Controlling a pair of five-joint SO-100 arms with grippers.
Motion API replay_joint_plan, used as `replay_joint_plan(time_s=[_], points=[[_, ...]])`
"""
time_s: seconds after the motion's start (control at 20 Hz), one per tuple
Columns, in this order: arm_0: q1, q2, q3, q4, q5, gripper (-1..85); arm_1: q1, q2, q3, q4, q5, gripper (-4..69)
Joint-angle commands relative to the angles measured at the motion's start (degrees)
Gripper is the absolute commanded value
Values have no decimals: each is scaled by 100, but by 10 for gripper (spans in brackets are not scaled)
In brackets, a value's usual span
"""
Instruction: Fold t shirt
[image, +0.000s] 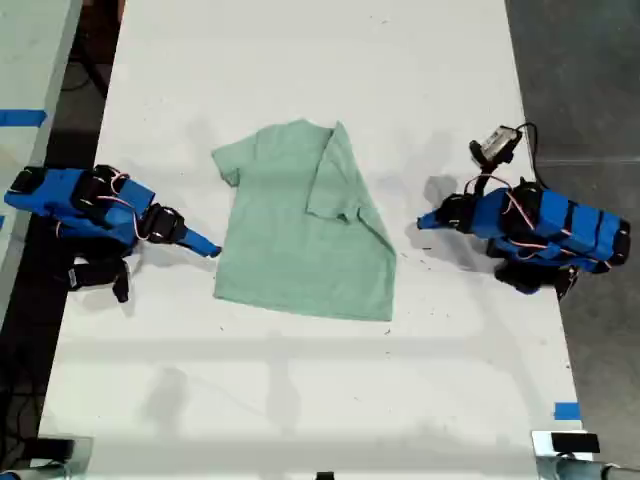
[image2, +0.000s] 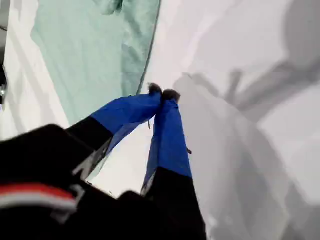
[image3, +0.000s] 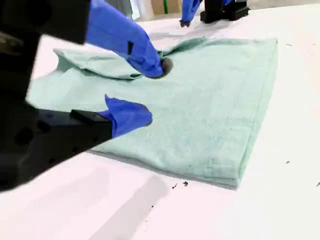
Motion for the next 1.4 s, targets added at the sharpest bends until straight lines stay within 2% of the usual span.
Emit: replay_joint_plan(time_s=[0.0,0.35,0.45,0.6,0.7,0.75,0.8,0.85,0.95,1.05,1.35], points=[[-2355,53,97,-914,-9,0,-114,97,264,237,79,10],[-2338,53,97,-914,0,0,-176,97,255,237,53,10],[-2162,53,97,-1037,343,0,-185,97,255,237,70,10],[-2206,-1107,-791,-1644,879,-1,-141,97,255,237,35,10],[-2839,-4078,-3146,-1143,1547,0,-123,97,255,220,9,10],[-3234,-5643,-4324,-721,1951,96,-123,97,255,220,9,10],[-3665,-6996,-5282,-396,2399,236,-149,97,255,220,26,10],[-4140,-8077,-5933,-308,2856,266,-158,97,255,220,26,10],[-5098,-9694,-6724,-290,3437,284,-158,97,255,220,0,10],[-5704,-10670,-7189,-281,3683,291,-167,97,255,220,-18,10],[-6451,-11083,-7312,-308,3542,287,-185,97,246,211,-26,10]])
